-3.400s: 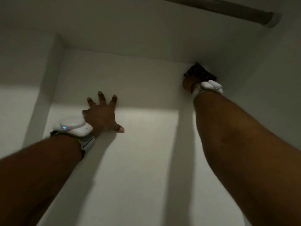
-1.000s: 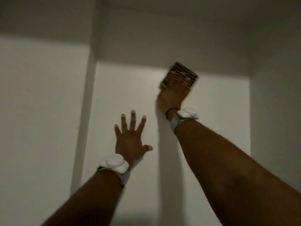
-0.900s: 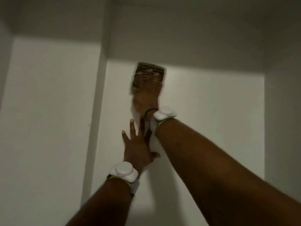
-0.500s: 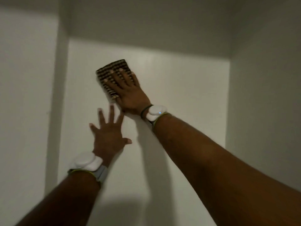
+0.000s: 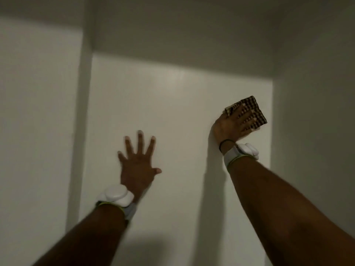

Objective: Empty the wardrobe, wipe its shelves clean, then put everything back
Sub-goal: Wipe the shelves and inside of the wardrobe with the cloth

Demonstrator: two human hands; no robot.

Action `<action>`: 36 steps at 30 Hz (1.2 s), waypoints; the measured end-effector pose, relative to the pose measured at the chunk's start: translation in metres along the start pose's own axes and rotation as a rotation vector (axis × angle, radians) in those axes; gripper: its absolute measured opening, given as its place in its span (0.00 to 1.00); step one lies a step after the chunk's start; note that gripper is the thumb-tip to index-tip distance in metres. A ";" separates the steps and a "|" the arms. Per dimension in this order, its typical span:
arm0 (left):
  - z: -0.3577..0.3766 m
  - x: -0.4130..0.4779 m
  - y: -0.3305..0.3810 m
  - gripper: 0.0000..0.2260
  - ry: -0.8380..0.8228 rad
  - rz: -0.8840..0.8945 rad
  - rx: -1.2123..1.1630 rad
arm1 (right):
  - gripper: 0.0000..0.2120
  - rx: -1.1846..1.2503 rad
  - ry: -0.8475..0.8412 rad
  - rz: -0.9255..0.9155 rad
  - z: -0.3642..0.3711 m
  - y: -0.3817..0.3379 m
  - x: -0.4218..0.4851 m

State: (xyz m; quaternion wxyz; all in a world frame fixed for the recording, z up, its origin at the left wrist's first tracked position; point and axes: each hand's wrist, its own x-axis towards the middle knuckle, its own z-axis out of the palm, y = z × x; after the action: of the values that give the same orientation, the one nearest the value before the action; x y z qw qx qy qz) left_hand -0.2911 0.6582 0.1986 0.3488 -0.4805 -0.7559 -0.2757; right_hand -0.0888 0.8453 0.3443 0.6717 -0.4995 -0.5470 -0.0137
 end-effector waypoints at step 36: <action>0.051 -0.098 -0.029 0.58 -0.163 -0.040 0.113 | 0.28 -0.047 0.010 -0.126 0.021 0.039 -0.147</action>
State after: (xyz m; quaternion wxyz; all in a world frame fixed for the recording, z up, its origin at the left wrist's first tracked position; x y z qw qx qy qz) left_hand -0.3025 0.6334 0.0879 0.3071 -0.4657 -0.8056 -0.1995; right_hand -0.1405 0.8017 0.2063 0.6604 -0.4798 -0.5733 -0.0713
